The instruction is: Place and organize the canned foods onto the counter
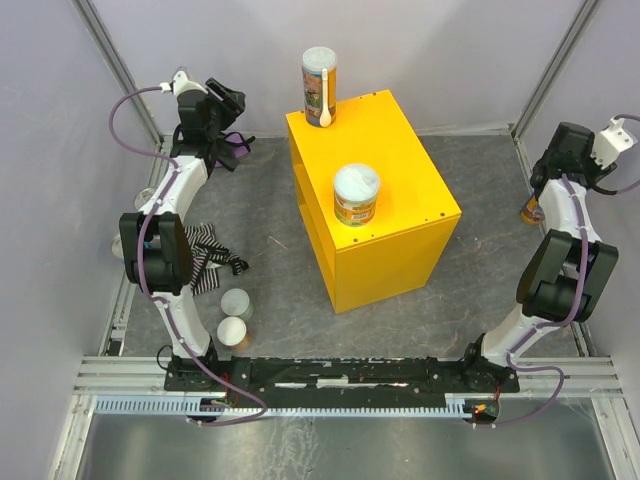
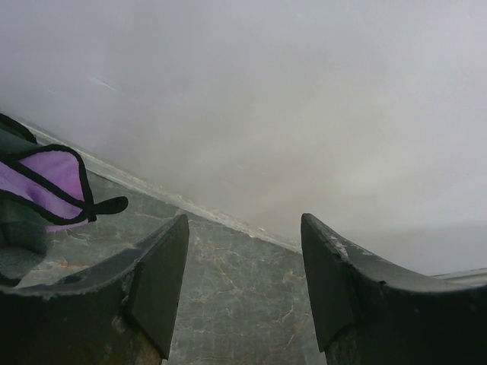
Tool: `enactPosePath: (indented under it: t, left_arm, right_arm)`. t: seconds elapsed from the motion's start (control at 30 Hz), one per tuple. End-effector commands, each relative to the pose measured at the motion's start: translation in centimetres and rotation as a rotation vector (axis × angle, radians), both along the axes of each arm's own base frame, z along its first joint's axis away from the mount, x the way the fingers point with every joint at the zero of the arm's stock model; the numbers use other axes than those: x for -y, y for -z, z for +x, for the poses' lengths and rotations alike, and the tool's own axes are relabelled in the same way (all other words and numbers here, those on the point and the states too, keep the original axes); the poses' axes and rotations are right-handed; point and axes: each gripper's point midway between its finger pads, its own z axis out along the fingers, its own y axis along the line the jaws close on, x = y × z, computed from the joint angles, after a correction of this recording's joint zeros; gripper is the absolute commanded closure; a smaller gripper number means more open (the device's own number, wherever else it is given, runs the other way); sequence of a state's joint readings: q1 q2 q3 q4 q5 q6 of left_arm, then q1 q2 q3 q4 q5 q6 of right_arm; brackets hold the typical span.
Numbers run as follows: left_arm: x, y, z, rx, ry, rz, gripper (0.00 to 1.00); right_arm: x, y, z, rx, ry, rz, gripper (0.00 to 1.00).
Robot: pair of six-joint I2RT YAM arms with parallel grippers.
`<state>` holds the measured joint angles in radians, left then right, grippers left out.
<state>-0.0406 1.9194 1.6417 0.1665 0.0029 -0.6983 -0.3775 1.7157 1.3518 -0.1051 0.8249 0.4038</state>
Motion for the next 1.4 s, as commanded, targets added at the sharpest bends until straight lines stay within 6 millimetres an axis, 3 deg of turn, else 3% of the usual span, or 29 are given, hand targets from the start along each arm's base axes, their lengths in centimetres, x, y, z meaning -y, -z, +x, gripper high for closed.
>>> enactPosePath:
  t: [0.0, 0.13, 0.33, 0.47, 0.6, 0.7, 0.93, 1.1, 1.37]
  left_arm:
    - [-0.6, -5.0, -0.3, 0.113, -0.003, 0.035, 0.33]
    - [-0.6, -4.8, -0.2, 0.108, -0.001, 0.04, 0.33]
    - [-0.7, -4.3, 0.5, 0.095, -0.002, 0.038, 0.33]
    - [-0.6, -4.0, 0.8, 0.09, 0.001, 0.038, 0.33]
    - [-0.6, -3.9, 1.2, 0.088, 0.001, 0.042, 0.33]
    - [-0.5, -3.5, 1.3, 0.083, 0.007, 0.041, 0.33]
    - [0.0, -3.6, 1.9, 0.089, 0.035, 0.047, 0.33]
    - [0.4, -3.4, 2.3, 0.09, 0.058, 0.041, 0.33]
    - [1.0, -3.6, 2.6, 0.107, 0.08, 0.037, 0.32]
  right_arm:
    - [-0.8, -2.0, 0.6, 0.149, 0.025, 0.072, 0.54]
    - [-0.8, -1.0, 0.9, 0.193, 0.124, 0.166, 0.44]
    - [-1.5, -0.7, 1.2, 0.193, 0.264, 0.193, 0.47]
    - [-3.1, -1.1, 1.5, 0.204, 0.294, 0.178, 0.58]
    - [-4.9, -1.5, 2.1, 0.2, 0.304, 0.111, 0.58]
    - [-5.0, -0.4, 1.8, 0.19, 0.345, 0.097, 0.57]
    - [-6.0, -0.8, 1.7, 0.123, 0.361, 0.005, 0.55]
    - [-7.0, 0.7, 1.0, 0.074, 0.369, 0.013, 0.52]
    - [-7.9, 3.3, 1.5, 0.029, 0.365, -0.085, 0.45]
